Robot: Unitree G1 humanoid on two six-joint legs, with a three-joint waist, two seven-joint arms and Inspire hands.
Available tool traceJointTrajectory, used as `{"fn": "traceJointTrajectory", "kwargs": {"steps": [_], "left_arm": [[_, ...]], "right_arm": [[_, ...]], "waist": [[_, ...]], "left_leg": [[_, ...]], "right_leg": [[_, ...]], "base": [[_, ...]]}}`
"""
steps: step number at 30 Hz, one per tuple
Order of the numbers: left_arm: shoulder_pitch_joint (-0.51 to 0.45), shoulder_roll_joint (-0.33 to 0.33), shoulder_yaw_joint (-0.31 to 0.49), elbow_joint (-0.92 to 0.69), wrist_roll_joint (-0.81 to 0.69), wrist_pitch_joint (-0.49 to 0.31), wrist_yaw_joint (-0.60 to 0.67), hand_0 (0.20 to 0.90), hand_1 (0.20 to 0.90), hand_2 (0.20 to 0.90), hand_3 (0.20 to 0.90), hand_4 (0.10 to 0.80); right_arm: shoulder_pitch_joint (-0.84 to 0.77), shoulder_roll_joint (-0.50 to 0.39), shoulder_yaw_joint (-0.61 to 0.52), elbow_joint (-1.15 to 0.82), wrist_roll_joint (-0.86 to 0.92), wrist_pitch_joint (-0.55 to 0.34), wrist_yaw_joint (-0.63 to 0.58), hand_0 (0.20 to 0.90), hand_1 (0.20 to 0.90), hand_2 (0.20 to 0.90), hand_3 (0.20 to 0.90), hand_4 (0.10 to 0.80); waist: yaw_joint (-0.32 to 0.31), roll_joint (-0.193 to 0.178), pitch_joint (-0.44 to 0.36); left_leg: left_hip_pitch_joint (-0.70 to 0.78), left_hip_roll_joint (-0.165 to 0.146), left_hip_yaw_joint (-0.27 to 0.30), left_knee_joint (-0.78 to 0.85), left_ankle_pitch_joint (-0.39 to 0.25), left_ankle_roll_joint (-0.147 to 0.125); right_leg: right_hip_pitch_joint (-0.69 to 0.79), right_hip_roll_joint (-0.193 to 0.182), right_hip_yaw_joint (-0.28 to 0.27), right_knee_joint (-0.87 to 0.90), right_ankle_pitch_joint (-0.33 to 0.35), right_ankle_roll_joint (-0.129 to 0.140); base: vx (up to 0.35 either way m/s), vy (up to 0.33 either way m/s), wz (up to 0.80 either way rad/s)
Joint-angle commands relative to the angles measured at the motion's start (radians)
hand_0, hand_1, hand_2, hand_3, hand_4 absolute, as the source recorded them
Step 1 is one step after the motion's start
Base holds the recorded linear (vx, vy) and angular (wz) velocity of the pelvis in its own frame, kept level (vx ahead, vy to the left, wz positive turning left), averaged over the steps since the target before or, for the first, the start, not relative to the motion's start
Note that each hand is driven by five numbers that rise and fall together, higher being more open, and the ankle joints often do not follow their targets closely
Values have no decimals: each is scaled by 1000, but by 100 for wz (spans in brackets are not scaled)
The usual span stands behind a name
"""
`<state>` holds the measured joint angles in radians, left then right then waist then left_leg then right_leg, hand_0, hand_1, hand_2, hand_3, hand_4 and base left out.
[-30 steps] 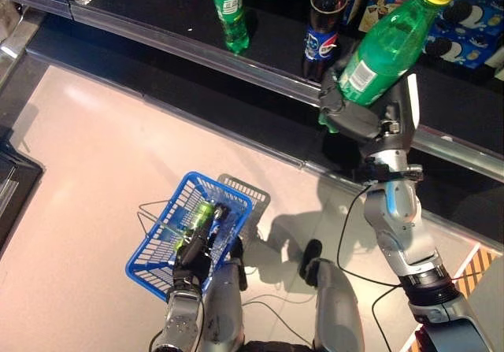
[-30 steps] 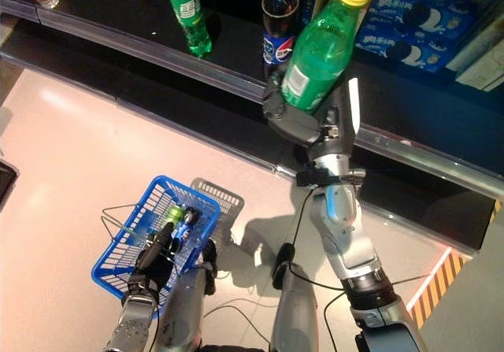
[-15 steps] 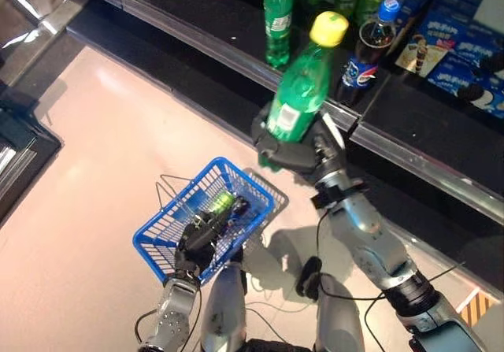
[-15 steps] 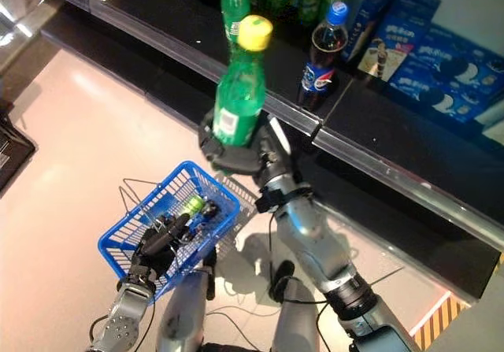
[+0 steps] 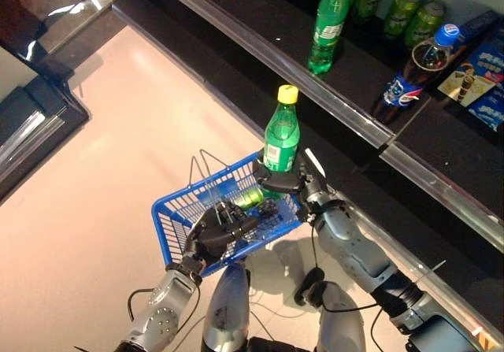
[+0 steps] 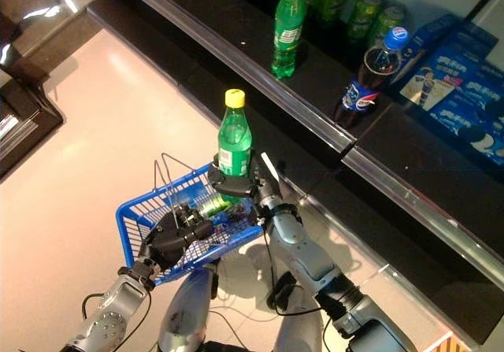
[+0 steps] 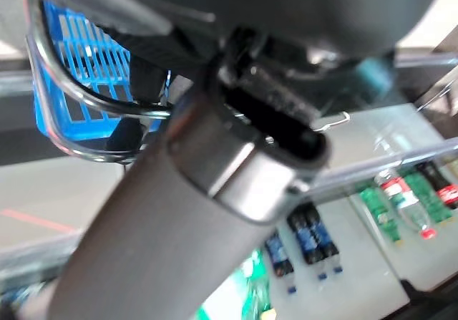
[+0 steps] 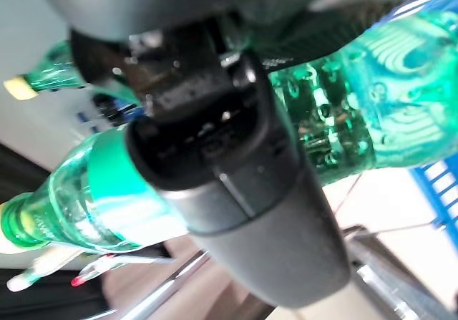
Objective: Pick up the drink and place into the basket.
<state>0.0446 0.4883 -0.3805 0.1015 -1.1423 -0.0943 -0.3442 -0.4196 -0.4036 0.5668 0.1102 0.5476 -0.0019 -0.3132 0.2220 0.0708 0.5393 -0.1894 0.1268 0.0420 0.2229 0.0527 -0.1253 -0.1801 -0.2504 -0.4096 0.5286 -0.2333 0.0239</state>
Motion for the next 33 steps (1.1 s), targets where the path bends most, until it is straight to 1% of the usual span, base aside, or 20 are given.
{"fn": "traceJointTrajectory", "kwargs": {"steps": [1, 2, 7, 10, 13, 18, 20, 23, 24, 25, 27, 28, 30, 31, 32, 33], "left_arm": [[-152, 6, 39, -487, -42, -120, -362, 300, 300, 300, 200, 100], [-153, 12, 42, -494, -50, -114, -384, 300, 300, 300, 200, 100], [-159, 21, 47, -511, -70, -98, -419, 300, 300, 300, 200, 100], [-160, 21, 66, -530, -108, -64, -467, 300, 300, 300, 200, 100], [-152, 10, 83, -555, -174, 1, -533, 300, 300, 300, 200, 100], [-158, -6, 80, -563, -163, 34, -542, 300, 300, 300, 200, 100], [-163, -10, 86, -565, -152, 46, -538, 300, 300, 300, 200, 100], [-161, -12, 101, -570, -166, 63, -549, 300, 300, 300, 200, 100], [-159, -14, 106, -572, -167, 70, -549, 300, 300, 300, 200, 100], [-160, -18, 107, -577, -157, 77, -540, 300, 300, 300, 200, 100], [-161, -19, 108, -577, -157, 79, -539, 300, 300, 300, 200, 100], [-167, -19, 109, -578, -159, 87, -538, 300, 300, 300, 200, 100], [-174, -19, 111, -578, -160, 95, -540, 300, 300, 300, 200, 100], [-178, -20, 111, -578, -155, 101, -541, 300, 300, 300, 200, 100], [-179, -21, 112, -578, -145, 106, -544, 300, 300, 300, 200, 100], [-179, -20, 113, -579, -142, 108, -546, 300, 300, 300, 200, 100]], "right_arm": [[-199, 55, -8, -111, -94, -120, -7, 300, 300, 300, 200, 100], [-201, 54, -10, -86, -103, -116, -14, 300, 300, 300, 200, 100], [-195, 61, -16, -5, -120, -108, -36, 300, 300, 300, 200, 100], [-186, 73, -30, 74, -125, -104, -37, 300, 300, 300, 200, 100], [-180, 83, -32, 163, -116, -101, -31, 300, 300, 300, 200, 100], [-188, 102, -24, 255, -97, -93, -39, 300, 300, 300, 200, 100], [-189, 107, -26, 330, -74, -95, -33, 300, 300, 300, 200, 100], [-170, 109, -20, 395, -76, -74, -18, 300, 300, 300, 200, 100], [-166, 109, -17, 412, -88, -65, -11, 300, 300, 300, 200, 100], [-162, 109, -5, 440, -118, -34, 12, 300, 300, 300, 200, 100], [-162, 108, -2, 446, -131, -23, 17, 300, 300, 300, 200, 100], [-160, 107, 23, 487, -163, 9, 57, 300, 300, 300, 200, 100], [-168, 100, 44, 536, -202, 41, 130, 300, 300, 300, 200, 100], [-173, 97, 59, 566, -230, 40, 152, 300, 300, 300, 200, 100], [-180, 91, 77, 584, -275, 58, 190, 300, 300, 300, 200, 100], [-184, 85, 88, 591, -284, 55, 199, 300, 300, 300, 200, 100]], "waist": [[-3, 16, -97], [0, 18, -98], [8, 22, -100], [18, 24, -98], [28, 29, -100], [38, 34, -99], [44, 36, -100], [49, 39, -101], [51, 39, -101], [54, 38, -100], [55, 37, -100], [61, 34, -101], [67, 32, -100], [72, 31, -100], [77, 29, -99], [80, 28, -98]], "left_leg": [[6, 7, -23, 131, 73, 7], [8, 5, -24, 128, 74, 7], [10, -2, -26, 125, 67, 8], [8, -6, -30, 129, 59, 9], [7, -11, -38, 124, 62, 7], [3, -17, -44, 120, 61, 7], [0, -21, -46, 115, 56, 9], [-5, -22, -50, 110, 54, 9], [-4, -23, -51, 108, 55, 8], [-6, -25, -55, 105, 52, 9], [-6, -26, -56, 105, 50, 10], [-8, -28, -58, 100, 45, 11], [-12, -29, -61, 98, 44, 11], [-14, -30, -65, 95, 44, 12], [-17, -31, -69, 93, 43, 12], [-17, -32, -71, 92, 41, 13]], "right_leg": [[150, -6, 6, -195, 148, 9], [152, -8, 3, -197, 149, 10], [156, -17, -8, -195, 149, 13], [153, -24, -15, -188, 146, 14], [156, -24, -22, -194, 147, 14], [156, -26, -29, -197, 150, 14], [154, -27, -32, -197, 150, 14], [148, -27, -36, -195, 150, 14], [147, -27, -37, -196, 151, 15], [146, -27, -38, -198, 152, 16], [146, -27, -39, -198, 152, 16], [143, -28, -41, -200, 155, 18], [139, -29, -46, -200, 155, 19], [138, -28, -49, -201, 156, 19], [138, -27, -52, -202, 156, 18], [138, -27, -54, -202, 157, 18]], "base": [[54, 12, 20], [38, 10, 14], [22, 7, 13], [1, -2, 8], [5, -6, 8], [-5, -3, 1], [-37, -15, 4], [-32, -12, 8], [-24, -16, 5], [-18, -14, 4], [-19, -20, 4], [-35, -34, 4], [-44, -43, 5], [-39, -53, 6], [-27, -50, 8], [-17, -37, 10]]}}
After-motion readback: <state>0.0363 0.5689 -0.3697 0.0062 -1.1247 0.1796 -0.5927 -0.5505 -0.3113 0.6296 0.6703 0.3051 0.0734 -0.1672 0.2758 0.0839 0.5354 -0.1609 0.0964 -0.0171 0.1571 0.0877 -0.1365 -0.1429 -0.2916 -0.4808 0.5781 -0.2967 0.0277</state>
